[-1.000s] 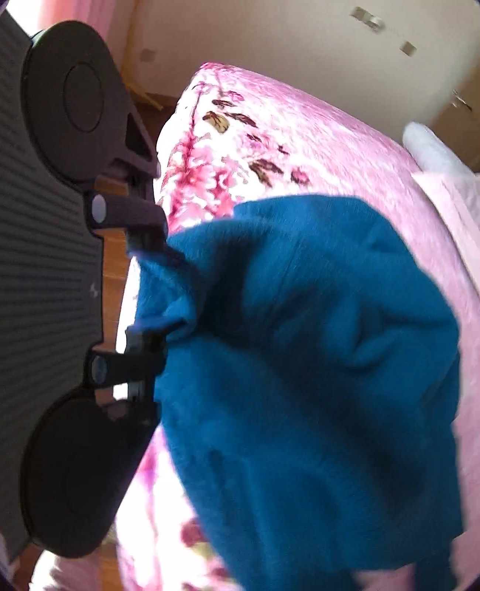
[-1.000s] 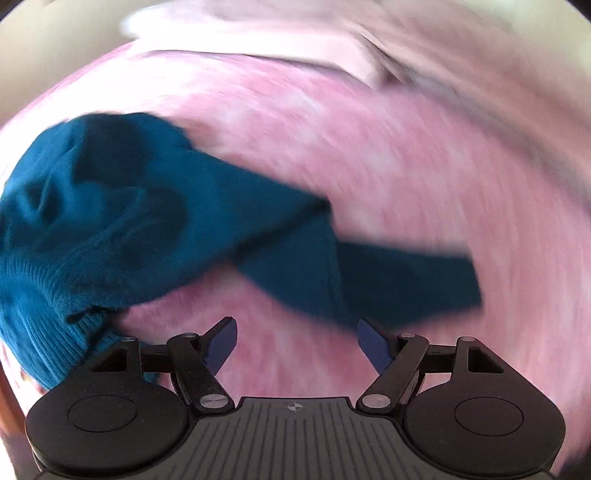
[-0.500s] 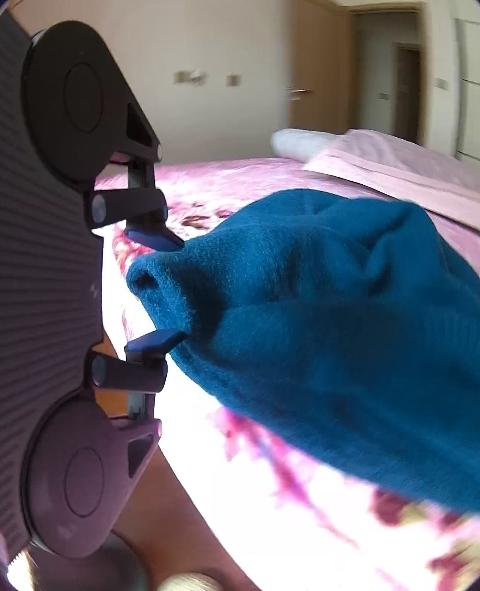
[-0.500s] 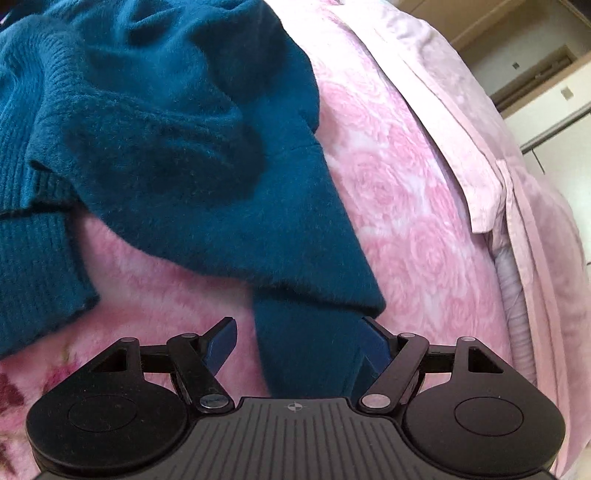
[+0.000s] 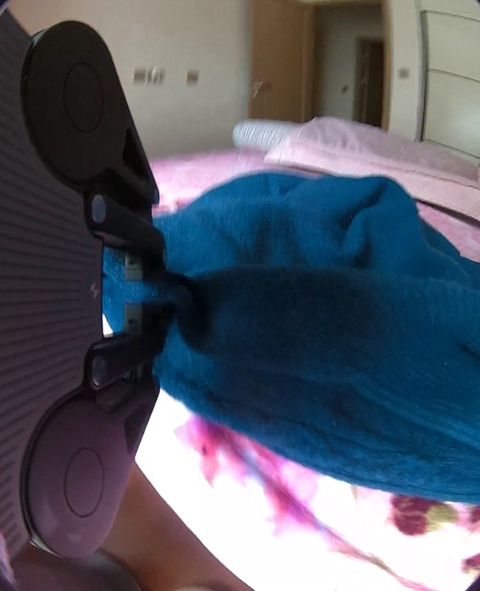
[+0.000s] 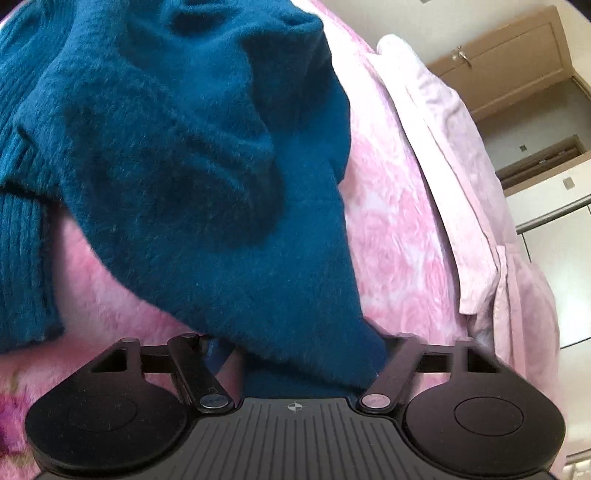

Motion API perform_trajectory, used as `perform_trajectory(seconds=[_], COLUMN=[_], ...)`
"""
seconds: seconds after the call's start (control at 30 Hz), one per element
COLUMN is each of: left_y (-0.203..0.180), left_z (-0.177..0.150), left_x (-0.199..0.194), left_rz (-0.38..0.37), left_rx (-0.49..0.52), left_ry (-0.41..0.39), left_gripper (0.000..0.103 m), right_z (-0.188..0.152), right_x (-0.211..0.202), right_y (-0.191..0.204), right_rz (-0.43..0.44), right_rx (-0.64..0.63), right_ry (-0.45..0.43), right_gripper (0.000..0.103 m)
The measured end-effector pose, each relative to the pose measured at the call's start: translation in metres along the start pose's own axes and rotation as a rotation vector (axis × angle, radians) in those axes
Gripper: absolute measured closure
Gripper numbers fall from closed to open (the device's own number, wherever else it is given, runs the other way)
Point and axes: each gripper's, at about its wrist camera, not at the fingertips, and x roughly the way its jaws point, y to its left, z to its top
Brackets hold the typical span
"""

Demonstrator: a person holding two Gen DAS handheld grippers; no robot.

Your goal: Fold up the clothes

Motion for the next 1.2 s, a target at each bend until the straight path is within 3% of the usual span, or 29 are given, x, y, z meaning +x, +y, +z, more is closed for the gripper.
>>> perform_trajectory(seconds=[0.17, 0.3, 0.53, 0.73, 0.87, 1.0, 1.2], left_y=[0.033, 0.088, 0.237, 0.366, 0.433, 0.466, 0.468], left_z=[-0.012, -0.020, -0.013, 0.001, 0.003, -0.006, -0.027], left_x=[-0.011, -0.014, 0.011, -0.002, -0.025, -0.052, -0.074], left_rz=[0.053, 0.126, 0.226, 0.280, 0.296, 0.312, 0.268], left_rx=[-0.111, -0.169, -0.360, -0.531, -0.627, -0.685, -0.761], left_ry=[-0.024, -0.105, -0.277, -0.495, -0.627, -0.714, -0.732], left_gripper=[0.097, 0.097, 0.097, 0.097, 0.097, 0.097, 0.097], right_z=[0.005, 0.013, 0.067, 0.124, 0.158, 0.184, 0.205], right_x=[-0.015, -0.046, -0.127, -0.212, -0.273, -0.325, -0.375], right_y=[-0.023, -0.055, -0.122, -0.176, -0.202, -0.217, -0.202], right_rz=[0.011, -0.064, -0.321, -0.583, -0.751, -0.876, -0.925], right_rx=[0.155, 0.320, 0.575, 0.736, 0.756, 0.741, 0.728], right_ry=[0.004, -0.001, -0.010, -0.058, -0.129, -0.190, -0.225], right_gripper=[0.092, 0.092, 0.093, 0.093, 0.093, 0.094, 0.094])
